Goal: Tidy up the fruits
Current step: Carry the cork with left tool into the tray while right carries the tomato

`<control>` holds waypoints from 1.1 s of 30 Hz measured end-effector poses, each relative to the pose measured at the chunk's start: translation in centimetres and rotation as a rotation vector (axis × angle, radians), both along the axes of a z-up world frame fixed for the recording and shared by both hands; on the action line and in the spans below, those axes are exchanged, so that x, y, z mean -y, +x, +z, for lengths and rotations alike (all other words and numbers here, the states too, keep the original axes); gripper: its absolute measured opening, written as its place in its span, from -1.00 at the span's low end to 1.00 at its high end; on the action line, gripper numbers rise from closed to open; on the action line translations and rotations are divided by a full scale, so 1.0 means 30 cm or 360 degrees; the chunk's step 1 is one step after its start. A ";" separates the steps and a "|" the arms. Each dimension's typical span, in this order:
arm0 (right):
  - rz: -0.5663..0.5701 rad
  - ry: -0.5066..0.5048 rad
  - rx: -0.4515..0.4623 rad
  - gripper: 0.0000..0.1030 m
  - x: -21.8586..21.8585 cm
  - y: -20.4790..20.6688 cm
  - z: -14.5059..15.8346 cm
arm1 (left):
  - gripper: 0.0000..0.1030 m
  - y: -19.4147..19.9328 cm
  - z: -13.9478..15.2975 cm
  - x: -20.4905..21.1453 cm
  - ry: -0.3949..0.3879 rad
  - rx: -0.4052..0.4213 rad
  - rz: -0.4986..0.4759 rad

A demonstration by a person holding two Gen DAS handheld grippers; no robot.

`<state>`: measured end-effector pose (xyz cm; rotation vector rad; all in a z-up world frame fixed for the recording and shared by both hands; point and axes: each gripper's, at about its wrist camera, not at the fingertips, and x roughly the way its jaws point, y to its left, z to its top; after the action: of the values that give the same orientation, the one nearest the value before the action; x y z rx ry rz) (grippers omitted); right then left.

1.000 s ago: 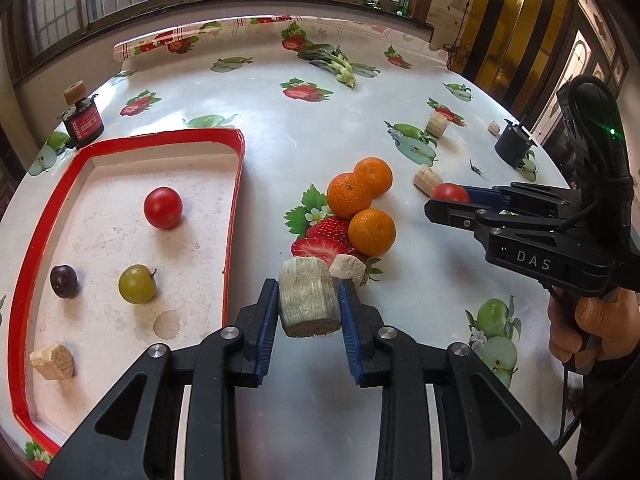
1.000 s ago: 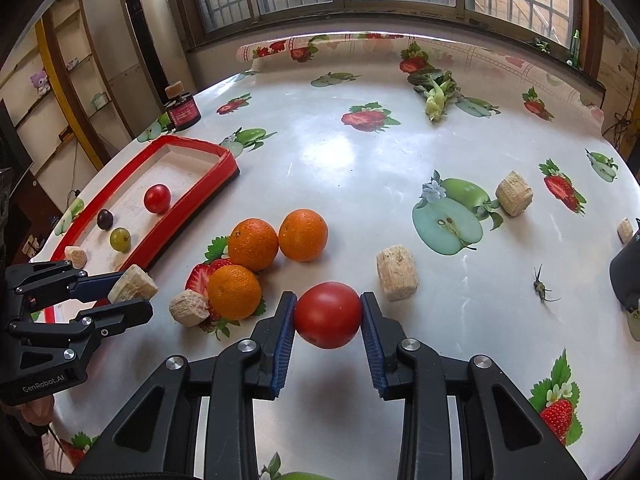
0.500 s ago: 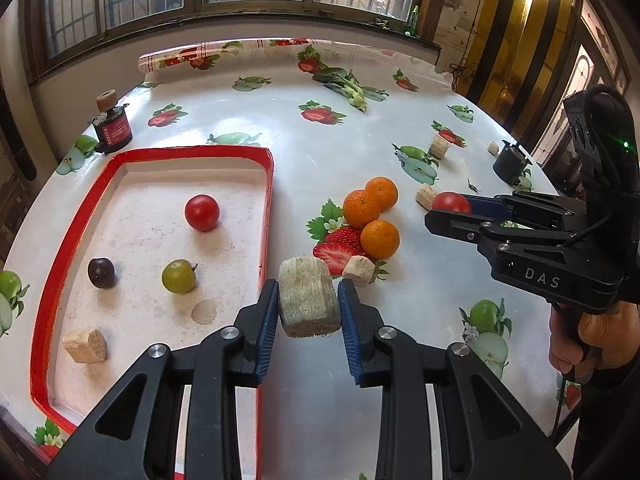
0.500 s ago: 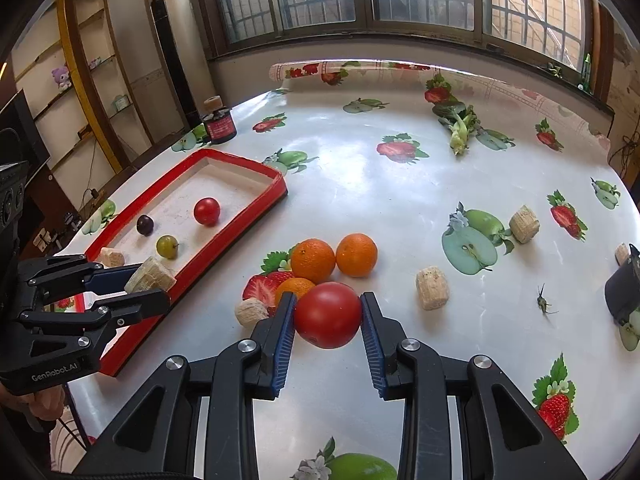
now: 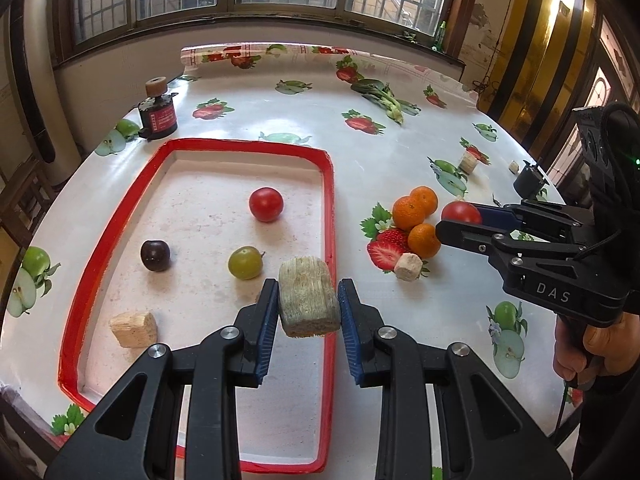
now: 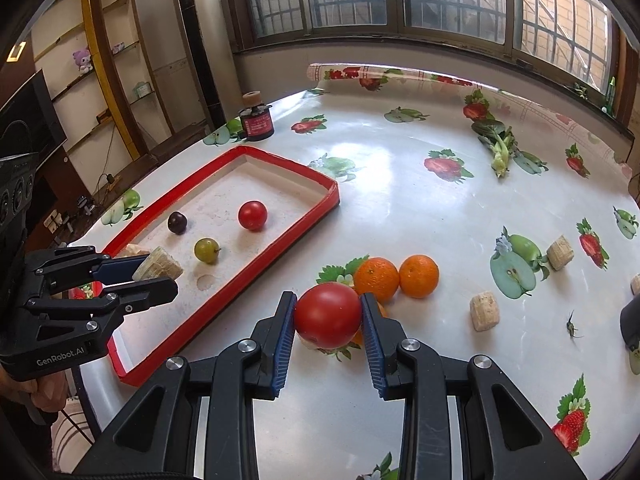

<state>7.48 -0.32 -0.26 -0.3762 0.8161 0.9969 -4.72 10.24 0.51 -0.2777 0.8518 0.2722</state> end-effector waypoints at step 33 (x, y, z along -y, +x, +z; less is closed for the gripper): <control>0.0171 -0.0021 0.0003 -0.36 -0.291 -0.009 -0.018 | -0.47 -0.017 0.004 -0.242 -0.0009 -0.0010 0.0186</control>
<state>7.21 8.41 -0.80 -0.4361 0.8076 1.0911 -5.21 17.51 0.64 -0.3326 0.8436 0.3798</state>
